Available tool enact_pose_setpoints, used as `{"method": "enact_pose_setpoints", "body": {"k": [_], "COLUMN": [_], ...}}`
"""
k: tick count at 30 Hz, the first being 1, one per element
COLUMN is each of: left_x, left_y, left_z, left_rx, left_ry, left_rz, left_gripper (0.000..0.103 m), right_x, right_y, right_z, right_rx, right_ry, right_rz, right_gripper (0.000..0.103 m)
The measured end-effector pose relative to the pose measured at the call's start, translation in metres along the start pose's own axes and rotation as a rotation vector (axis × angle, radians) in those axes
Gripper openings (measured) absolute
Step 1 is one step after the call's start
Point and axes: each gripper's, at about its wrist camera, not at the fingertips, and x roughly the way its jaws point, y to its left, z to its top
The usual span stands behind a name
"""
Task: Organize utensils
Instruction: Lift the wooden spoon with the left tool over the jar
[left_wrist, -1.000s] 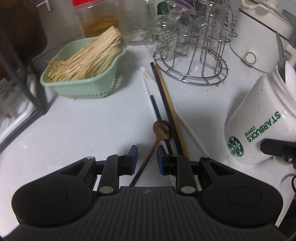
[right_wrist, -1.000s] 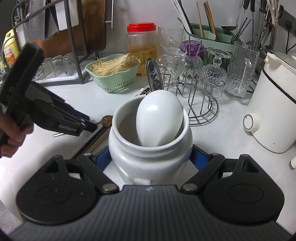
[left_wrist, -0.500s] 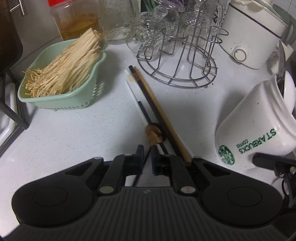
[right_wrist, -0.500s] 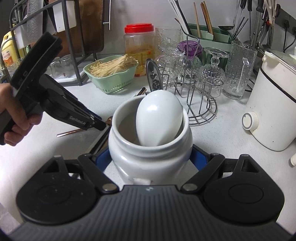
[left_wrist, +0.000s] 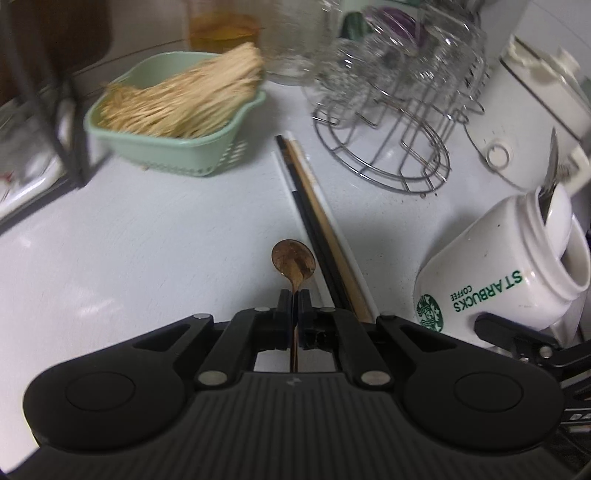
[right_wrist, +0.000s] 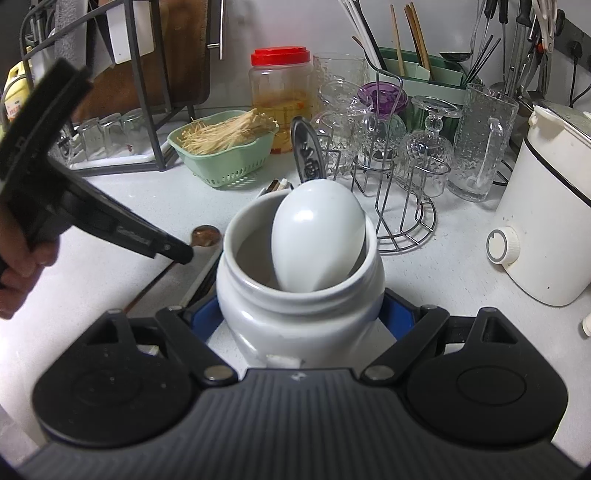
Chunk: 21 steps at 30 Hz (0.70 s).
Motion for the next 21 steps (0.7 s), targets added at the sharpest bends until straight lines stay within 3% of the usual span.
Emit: {"method": "enact_pose_setpoints", "body": {"k": [11,21], "left_x": [-0.051,-0.102], "left_y": [-0.007,-0.027], "left_z": [-0.013,-0.007], "left_rx": [-0.181,-0.214], "left_ry": [-0.114,-0.242], "left_rz": [0.025,0.048], "left_gripper": [0.004,0.003], "right_x": [0.001,0.005], "right_y": [-0.001,0.002], "right_z": [0.001,0.004], "right_rx": [-0.025,-0.049], "right_ry": [-0.005,-0.002], "right_rz": [0.018,0.04], "right_gripper": [0.091,0.091]}}
